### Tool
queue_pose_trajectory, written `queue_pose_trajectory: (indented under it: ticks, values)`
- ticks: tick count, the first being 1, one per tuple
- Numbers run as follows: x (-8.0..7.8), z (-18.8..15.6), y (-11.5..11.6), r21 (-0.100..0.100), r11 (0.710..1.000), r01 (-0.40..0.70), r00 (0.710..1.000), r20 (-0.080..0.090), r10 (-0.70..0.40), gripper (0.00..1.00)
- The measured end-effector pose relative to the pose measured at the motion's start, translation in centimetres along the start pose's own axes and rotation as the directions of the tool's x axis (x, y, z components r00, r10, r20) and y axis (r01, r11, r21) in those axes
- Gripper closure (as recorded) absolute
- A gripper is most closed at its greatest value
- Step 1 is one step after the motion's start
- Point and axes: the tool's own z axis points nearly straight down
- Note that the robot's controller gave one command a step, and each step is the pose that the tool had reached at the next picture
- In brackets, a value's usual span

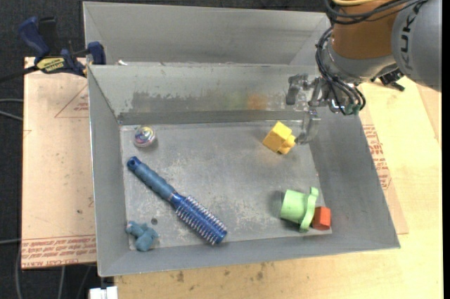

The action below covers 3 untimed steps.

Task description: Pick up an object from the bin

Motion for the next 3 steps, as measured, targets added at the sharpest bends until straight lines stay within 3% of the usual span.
queue_pose_trajectory:
  ticks: [1,2,3]
  values:
    - [0.8,12.3,-1.9,-0.001,0.971,-0.239,0.971,0.001,0.239,0.0]
    - [1.0,8.8,0.6,-0.005,0.895,-0.446,0.895,0.009,0.446,0.0]
    - [0.5,8.9,-0.4,-0.005,0.856,-0.517,0.856,0.008,0.517,0.0]
